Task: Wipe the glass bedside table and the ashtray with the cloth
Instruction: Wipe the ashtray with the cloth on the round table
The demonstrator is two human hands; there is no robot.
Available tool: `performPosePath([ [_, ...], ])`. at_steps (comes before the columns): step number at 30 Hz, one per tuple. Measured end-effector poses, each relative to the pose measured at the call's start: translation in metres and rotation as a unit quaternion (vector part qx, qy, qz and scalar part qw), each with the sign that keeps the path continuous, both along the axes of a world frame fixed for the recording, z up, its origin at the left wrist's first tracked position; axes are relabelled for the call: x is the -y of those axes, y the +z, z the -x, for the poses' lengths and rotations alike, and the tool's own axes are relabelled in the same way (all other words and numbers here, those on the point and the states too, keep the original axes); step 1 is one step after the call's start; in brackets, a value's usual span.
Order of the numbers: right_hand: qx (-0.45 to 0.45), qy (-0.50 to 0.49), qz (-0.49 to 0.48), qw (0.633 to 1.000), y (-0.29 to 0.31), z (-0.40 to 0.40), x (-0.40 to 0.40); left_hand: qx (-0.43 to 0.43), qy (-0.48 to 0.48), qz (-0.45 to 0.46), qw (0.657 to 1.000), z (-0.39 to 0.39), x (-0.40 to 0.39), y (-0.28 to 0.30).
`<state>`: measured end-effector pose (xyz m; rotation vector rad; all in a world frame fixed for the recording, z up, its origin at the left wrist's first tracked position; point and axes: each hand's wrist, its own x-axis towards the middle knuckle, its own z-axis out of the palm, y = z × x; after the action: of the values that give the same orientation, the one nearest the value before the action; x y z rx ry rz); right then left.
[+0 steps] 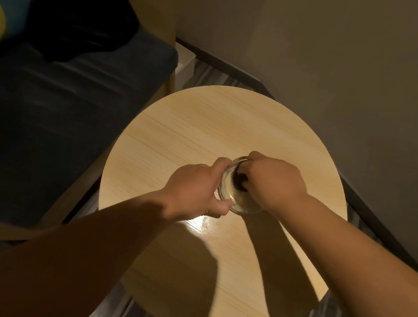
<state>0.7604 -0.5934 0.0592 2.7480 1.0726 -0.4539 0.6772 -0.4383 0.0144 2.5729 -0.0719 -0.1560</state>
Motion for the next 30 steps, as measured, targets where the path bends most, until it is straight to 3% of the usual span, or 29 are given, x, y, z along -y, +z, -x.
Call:
performPosePath([
  [5,-0.050,0.007,0.074,0.996,0.002,0.016,0.026,-0.005,-0.010,-0.013,1.000,-0.001,0.000,-0.003],
  [8,-0.089,0.025,0.026,0.995,0.003,0.021,0.013,-0.009,-0.022,-0.016,1.000,-0.002,-0.001,-0.005],
  [12,-0.038,-0.031,-0.042,0.998,-0.004,0.010,-0.004,-0.008,-0.007,-0.010,1.000,-0.003,-0.002,-0.001],
  [15,0.004,-0.075,0.005,0.997,-0.003,0.004,0.010,-0.003,0.003,-0.011,1.000,-0.002,0.000,0.001],
  [18,-0.002,-0.027,0.030,0.999,0.001,0.021,0.021,0.002,0.002,-0.019,1.000,-0.002,0.000,-0.001],
  [21,-0.047,0.000,-0.018,0.999,0.000,0.028,0.011,0.002,0.002,-0.020,1.000,-0.002,-0.001,-0.003],
  [24,-0.019,-0.014,-0.064,0.998,-0.009,0.016,0.000,0.000,0.001,-0.017,1.000,-0.002,-0.001,-0.001],
  [28,0.037,-0.089,-0.168,0.981,-0.002,0.015,0.030,-0.002,0.009,-0.005,1.000,0.000,0.001,0.001],
  [30,0.036,-0.197,-0.277,0.940,0.011,0.019,0.052,0.002,0.013,-0.008,1.000,0.000,0.001,0.000],
])
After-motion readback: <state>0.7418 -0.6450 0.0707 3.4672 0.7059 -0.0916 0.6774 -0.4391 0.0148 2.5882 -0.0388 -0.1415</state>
